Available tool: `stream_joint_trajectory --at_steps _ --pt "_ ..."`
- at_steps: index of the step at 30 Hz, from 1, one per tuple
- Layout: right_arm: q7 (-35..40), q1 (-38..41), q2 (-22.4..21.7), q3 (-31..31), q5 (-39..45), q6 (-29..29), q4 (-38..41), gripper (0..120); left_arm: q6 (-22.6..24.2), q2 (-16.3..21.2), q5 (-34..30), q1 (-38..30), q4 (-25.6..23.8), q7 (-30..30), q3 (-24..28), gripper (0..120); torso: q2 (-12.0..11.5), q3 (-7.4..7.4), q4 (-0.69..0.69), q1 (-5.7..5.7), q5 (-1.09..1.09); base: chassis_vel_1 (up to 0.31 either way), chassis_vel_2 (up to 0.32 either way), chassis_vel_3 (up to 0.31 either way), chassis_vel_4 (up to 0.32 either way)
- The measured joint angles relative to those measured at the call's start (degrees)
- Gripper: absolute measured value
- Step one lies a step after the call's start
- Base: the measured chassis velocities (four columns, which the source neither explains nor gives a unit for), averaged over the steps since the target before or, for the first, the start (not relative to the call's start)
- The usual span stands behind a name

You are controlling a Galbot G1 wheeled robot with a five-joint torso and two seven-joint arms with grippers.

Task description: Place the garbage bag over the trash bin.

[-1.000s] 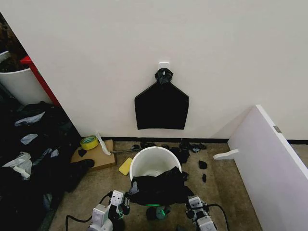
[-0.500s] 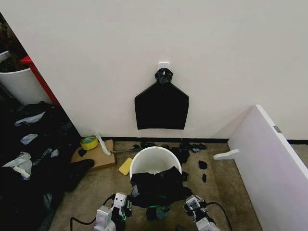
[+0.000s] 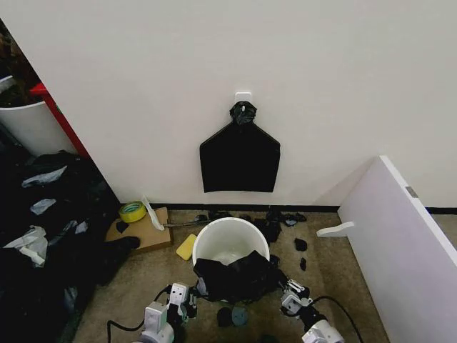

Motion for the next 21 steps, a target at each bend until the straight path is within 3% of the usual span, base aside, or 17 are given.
stream_joint_trajectory --at_steps 5,12,14,15,17,18,20,21 --pt "-1.7 0.6 0.0 2.2 -7.1 6.7 -4.5 0 -0.1 -0.2 -0.6 0.2 -0.9 0.0 -1.4 0 0.0 0.0 0.0 0.0 0.01 0.0 0.0 0.0 0.0" --pt "-2.8 0.7 -0.6 2.6 -5.2 11.2 -4.6 0 -0.5 0.0 -0.7 1.3 -2.0 0.0 -2.5 0 0.0 0.0 0.0 0.0 0.0 0.0 0.0 0.0 0.0" --pt "-3.2 0.6 -0.7 2.6 -4.5 11.9 -4.4 5 -0.7 0.1 -0.6 1.5 -2.1 0.0 -2.6 4 0.0 0.0 0.0 0.0 0.0 0.0 0.0 0.0 0.0" --pt "-3.5 0.6 -0.7 2.6 -3.9 12.5 -4.2 14 -0.7 0.1 -0.6 1.5 -2.1 0.0 -2.6 15 0.0 0.0 0.0 0.0 0.0 0.0 0.0 0.0 0.0" --pt "-3.9 0.6 -0.8 2.6 -3.0 13.3 -3.9 17 -0.8 0.1 -0.6 1.7 -2.2 0.0 -2.6 23 0.0 0.0 0.0 0.0 0.0 0.0 0.0 0.0 0.0" --pt "-4.3 0.5 -0.9 2.6 -2.4 13.9 -3.7 27 -0.9 0.2 -0.6 1.7 -2.3 0.0 -2.6 27 0.0 0.0 0.0 0.0 0.0 0.0 0.0 0.0 0.0" --pt "-4.3 0.5 -0.9 2.6 -2.4 13.9 -3.7 27 -0.9 0.2 -0.6 1.7 -2.3 0.0 -2.6 27 0.0 0.0 0.0 0.0 0.0 0.0 0.0 0.0 0.0" --pt "-5.1 0.4 -1.0 2.7 -0.8 15.3 -3.1 35 -1.1 0.2 -0.5 2.0 -2.4 0.0 -2.7 38 0.0 0.0 0.0 0.0 0.0 0.0 0.0 0.0 0.0"
